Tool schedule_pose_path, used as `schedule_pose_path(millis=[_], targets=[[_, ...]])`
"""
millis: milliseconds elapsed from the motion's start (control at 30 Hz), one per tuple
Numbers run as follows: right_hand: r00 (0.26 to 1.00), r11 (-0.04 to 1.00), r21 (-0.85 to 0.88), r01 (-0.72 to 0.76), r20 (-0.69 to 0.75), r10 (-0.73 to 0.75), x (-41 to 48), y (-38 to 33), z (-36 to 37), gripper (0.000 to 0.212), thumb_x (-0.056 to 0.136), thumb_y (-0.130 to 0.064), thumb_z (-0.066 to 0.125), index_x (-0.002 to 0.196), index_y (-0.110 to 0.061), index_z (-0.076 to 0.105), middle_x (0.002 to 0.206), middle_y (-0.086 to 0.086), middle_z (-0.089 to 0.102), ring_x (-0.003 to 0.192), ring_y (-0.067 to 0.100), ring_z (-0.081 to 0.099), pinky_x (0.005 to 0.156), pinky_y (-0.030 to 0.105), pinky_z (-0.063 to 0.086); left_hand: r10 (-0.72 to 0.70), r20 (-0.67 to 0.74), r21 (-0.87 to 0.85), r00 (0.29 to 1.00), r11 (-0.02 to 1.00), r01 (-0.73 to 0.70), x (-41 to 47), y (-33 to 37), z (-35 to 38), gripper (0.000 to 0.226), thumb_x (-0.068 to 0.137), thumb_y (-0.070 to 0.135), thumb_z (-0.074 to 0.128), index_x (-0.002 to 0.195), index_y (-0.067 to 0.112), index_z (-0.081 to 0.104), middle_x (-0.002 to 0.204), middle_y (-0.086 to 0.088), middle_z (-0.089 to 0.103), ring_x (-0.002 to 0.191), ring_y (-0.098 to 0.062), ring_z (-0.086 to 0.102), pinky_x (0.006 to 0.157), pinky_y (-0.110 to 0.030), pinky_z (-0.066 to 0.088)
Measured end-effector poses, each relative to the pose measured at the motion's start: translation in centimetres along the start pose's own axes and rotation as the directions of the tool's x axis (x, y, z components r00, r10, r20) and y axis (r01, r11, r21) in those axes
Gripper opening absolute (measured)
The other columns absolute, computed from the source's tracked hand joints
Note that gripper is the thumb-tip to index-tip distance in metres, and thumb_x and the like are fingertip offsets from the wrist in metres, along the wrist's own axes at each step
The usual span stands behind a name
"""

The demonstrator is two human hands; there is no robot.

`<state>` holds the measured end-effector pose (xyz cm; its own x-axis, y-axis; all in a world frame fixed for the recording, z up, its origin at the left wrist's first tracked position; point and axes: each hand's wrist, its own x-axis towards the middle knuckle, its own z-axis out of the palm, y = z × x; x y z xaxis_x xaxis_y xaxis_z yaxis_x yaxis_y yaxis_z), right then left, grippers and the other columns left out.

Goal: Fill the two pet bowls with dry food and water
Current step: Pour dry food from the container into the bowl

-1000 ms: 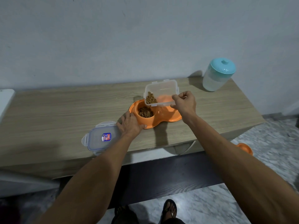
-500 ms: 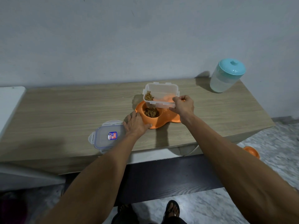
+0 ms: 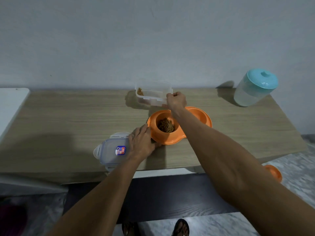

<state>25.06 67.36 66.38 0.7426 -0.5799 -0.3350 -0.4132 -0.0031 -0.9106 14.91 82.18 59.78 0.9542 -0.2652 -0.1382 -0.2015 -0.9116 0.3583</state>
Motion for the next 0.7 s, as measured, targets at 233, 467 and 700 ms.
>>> schedule_pose_path(millis=[233,467,700], targets=[[0.999,0.996,-0.078,-0.031,0.017,0.032,2.5,0.4,4.4,0.018,0.084,-0.011,0.059,0.067,-0.013,0.051,0.076,0.002,0.052,0.081,0.040,0.071,0.077,0.048,0.061,-0.004,-0.013,-0.014,1.000,1.000,0.004,0.1,-0.3,0.4,0.078,0.081,0.056,0.064,0.145,0.024,0.033,0.153,0.002,0.033,0.140,-0.023,0.029,0.112,-0.050,0.024],[1.000,0.988,-0.154,-0.020,0.002,0.021,3.0,0.8,5.0,0.017,0.085,-0.014,0.062,0.069,-0.015,0.055,0.095,0.013,0.064,0.089,0.039,0.070,0.082,0.046,0.060,0.009,-0.008,0.040,1.000,0.999,-0.008,-0.1,-0.5,0.4,0.079,0.086,0.053,0.062,0.149,0.021,0.028,0.158,0.001,0.024,0.143,-0.022,0.025,0.114,-0.054,0.022],[0.999,0.978,-0.208,-0.009,0.036,0.017,1.7,0.8,3.9,0.026,0.091,-0.018,0.061,0.109,-0.001,0.069,0.110,0.016,0.068,0.100,0.033,0.066,0.086,0.040,0.058,0.001,0.032,0.002,0.999,1.000,-0.001,-0.2,-0.4,0.1,0.088,0.083,0.057,0.062,0.152,0.020,0.021,0.159,-0.001,0.022,0.146,-0.024,0.021,0.116,-0.057,0.016]])
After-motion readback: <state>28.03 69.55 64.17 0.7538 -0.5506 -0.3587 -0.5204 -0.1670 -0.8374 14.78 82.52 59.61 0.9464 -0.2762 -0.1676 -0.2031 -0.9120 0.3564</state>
